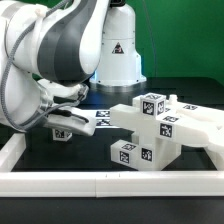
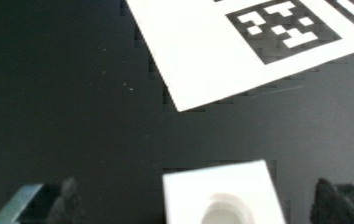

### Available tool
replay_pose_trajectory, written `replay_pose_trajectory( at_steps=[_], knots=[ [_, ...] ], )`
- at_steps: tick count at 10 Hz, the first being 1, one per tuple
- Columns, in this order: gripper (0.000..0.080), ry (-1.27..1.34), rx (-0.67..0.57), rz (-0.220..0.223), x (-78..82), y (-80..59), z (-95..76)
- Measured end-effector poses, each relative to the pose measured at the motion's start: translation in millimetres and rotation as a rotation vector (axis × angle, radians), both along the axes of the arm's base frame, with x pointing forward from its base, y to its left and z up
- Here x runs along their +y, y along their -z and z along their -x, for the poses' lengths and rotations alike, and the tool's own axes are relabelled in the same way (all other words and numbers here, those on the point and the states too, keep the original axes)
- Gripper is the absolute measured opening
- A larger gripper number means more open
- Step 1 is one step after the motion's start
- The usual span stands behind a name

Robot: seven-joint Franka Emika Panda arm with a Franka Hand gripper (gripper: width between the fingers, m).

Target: Assemble chair

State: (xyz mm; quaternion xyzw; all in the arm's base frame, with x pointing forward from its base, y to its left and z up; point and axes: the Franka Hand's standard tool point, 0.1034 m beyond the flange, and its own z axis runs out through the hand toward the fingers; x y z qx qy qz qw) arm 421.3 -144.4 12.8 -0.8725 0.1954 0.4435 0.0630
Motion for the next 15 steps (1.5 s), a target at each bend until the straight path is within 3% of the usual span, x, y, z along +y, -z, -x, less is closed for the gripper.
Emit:
replay_pose_trajectory(
  at_steps=[2,3,4,5,6,8,10,11,12,13,15],
  knots=[
    [0.0649,0.002,0.001,0.002,-0.2,0.3,0.1],
    [0.0553,0.002,0.001,0.002,-0.3,0.3,0.2],
    [0.0553,0.002,0.001,0.002,-0.4,0.3,0.2],
    [0.0341,0.002,0.001,0.003,-0.5,0.3,0.2],
    [0.0281,0.002,0.001,0.003,-0.5,0.2,0.2],
    [0.0281,-0.028,-0.059,0.014,1.0,-8.8,-10.8],
    [0.0281,-0.12,-0.303,0.055,6.1,-25.3,-26.3],
    [0.0281,-0.149,-0.419,0.067,7.3,-31.8,-24.1],
    [0.0281,-0.151,-0.554,0.116,3.0,-29.0,-22.8],
    [0.0281,-0.126,-0.627,0.162,-1.2,-25.1,-16.2],
    [0.0282,-0.143,-0.743,0.236,-7.7,-24.1,-19.9]
  ],
)
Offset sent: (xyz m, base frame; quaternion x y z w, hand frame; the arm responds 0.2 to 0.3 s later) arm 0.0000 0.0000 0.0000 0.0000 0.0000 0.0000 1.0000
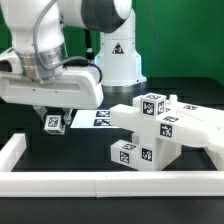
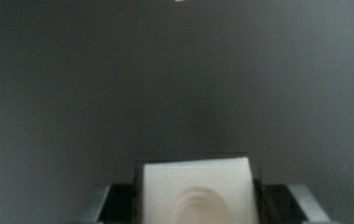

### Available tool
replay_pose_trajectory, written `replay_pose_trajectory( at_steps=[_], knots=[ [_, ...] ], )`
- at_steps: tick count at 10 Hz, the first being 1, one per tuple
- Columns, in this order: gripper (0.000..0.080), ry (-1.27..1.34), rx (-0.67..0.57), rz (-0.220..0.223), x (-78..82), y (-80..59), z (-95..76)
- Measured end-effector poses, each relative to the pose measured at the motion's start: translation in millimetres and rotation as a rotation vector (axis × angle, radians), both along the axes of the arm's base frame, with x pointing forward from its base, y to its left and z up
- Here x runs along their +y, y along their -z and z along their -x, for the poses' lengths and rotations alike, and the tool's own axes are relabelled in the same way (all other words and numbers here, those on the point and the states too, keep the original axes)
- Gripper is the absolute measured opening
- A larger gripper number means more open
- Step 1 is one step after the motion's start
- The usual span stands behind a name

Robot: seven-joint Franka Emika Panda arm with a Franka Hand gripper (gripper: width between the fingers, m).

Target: Assemble chair

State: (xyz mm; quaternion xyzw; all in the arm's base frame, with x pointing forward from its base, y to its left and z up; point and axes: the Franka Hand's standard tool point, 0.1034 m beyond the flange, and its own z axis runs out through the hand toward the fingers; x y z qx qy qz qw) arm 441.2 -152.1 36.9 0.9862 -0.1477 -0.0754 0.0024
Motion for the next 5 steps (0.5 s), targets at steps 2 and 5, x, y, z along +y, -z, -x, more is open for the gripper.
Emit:
replay_pose_trajectory(
  at_steps=[2,5],
  knots=[
    [0.0282,-0.011,-0.132,0.085,-5.4,6.1,9.3],
    [0.0282,-0.08,-0.337,0.293,-13.4,7.0,41.9]
  ],
)
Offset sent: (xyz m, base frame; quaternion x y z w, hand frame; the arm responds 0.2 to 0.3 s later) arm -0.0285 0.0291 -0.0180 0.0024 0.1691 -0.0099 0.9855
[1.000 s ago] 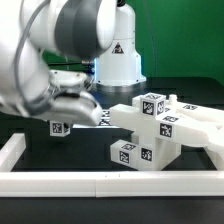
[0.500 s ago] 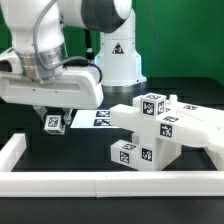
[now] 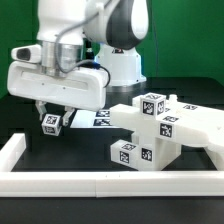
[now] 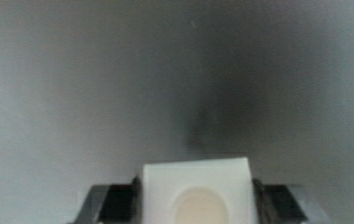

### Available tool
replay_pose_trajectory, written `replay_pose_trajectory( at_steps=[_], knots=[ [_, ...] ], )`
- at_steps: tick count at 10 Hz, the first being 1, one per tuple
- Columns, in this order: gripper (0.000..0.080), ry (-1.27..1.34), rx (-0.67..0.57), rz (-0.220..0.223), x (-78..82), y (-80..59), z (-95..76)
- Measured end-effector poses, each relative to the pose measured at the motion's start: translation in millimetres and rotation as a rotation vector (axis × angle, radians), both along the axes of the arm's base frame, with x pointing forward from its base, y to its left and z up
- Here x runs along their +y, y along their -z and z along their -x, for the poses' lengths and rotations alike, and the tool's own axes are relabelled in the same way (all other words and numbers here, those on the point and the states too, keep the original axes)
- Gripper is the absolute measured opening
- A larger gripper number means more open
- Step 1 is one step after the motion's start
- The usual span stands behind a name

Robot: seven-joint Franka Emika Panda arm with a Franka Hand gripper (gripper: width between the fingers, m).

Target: Assemble chair

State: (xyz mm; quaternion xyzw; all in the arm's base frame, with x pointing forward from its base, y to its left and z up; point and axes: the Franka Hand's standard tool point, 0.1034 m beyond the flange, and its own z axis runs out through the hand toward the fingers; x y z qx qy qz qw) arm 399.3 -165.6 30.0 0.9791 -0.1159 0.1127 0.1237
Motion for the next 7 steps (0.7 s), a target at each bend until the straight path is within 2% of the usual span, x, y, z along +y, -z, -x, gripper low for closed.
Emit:
replay_pose_trajectory(
  at_steps=[1,2,3,4,7],
  knots=[
    [0.0282,0.018,-0.013,-0.006,3.4,6.0,12.1],
    [0.0282,0.0,-0.049,0.01,3.3,5.4,16.3],
    [0.0282,0.006,0.009,-0.054,10.0,16.0,27.7],
    [0.0282,0.014,-0.002,-0.062,8.1,10.5,21.9],
    [0.0282,0.005,0.004,-0.071,12.3,12.0,21.6]
  ],
)
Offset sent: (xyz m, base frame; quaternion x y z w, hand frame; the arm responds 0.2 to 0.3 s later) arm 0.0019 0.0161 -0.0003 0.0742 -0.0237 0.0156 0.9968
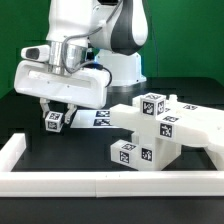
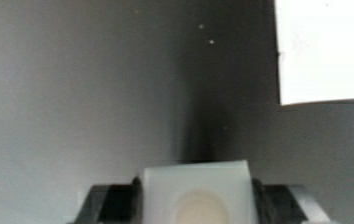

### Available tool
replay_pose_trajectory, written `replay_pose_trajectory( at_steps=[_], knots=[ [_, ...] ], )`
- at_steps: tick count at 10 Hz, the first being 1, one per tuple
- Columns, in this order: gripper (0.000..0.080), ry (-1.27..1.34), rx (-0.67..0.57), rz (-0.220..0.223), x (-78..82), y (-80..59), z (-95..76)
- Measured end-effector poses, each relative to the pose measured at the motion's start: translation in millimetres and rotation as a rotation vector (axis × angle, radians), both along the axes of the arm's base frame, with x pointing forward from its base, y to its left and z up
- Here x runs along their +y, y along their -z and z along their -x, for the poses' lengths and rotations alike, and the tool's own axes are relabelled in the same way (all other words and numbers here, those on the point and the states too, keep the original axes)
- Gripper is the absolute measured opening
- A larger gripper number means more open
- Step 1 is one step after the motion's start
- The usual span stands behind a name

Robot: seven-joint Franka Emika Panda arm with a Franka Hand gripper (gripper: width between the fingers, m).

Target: Assemble chair

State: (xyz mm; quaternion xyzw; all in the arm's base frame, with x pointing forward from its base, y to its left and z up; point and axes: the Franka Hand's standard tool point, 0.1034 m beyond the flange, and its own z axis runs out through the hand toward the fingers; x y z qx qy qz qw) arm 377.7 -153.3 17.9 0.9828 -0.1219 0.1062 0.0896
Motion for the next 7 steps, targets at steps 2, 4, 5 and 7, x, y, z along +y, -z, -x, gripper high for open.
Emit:
replay_pose_trajectory(
  at_steps=[2,4,5,7],
  knots=[
    [0.0282,-0.003,-0.001,-0.002,2.0,0.1,-0.7],
    [0.05,-0.002,0.0,-0.001,1.8,0.3,-0.5],
    [0.05,-0.002,0.0,-0.002,1.8,0.4,-0.4],
    [0.0643,-0.002,0.001,-0.002,1.9,0.5,-0.3]
  ],
)
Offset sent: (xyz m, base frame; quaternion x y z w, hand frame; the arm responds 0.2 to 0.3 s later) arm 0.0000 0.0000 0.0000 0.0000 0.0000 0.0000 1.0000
